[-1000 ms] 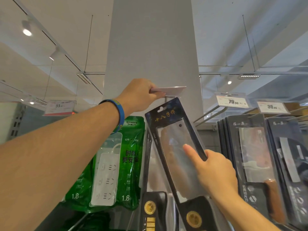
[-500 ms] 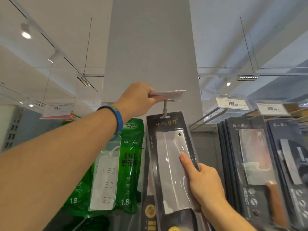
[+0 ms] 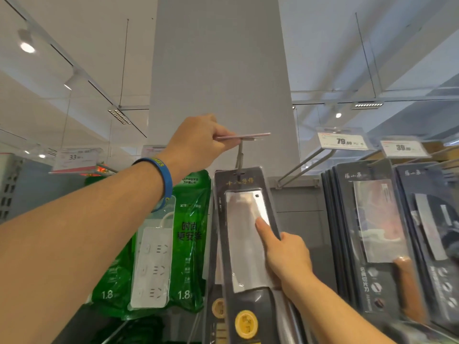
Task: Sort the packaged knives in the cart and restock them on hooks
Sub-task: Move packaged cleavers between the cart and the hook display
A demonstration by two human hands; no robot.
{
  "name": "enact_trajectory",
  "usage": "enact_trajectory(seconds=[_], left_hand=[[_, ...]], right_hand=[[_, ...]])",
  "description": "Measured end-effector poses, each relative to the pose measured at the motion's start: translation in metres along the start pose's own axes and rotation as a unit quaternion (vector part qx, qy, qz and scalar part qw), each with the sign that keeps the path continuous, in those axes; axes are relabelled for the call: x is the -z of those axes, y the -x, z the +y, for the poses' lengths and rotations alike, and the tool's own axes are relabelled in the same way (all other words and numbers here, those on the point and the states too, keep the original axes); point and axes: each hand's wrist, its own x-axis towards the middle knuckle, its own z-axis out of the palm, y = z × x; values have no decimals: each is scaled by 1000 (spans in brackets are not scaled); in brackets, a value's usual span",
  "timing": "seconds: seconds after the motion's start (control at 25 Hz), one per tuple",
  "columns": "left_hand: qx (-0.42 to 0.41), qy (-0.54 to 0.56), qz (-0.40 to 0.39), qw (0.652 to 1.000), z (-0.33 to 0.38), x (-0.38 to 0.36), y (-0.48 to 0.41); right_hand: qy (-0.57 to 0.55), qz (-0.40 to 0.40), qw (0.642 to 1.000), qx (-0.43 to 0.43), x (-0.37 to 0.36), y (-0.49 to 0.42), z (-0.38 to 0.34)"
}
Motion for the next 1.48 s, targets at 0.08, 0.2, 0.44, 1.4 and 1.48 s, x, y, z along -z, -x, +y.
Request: enact_trajectory(seconds=[0.08,0.2,0.44,1.4,1.48], left_hand=[[-13,-17,9,1000,0,-1,4],[-43,-96,16,994,3,-4,10],[-66,-171,42,982,15,-9,29],[444,479,-250,715,99,-117,414],[454,498,-313,669,127,-129,463]], right_hand=[[-28,-30,999,-24,-15,-5,2],[-7,-50,997,-54,-28,-17,9],[84,-80,990,-79,-20,-28,7],[11,-81,987,-139,100,251,137],[8,-75,979,-189,132,308,164]])
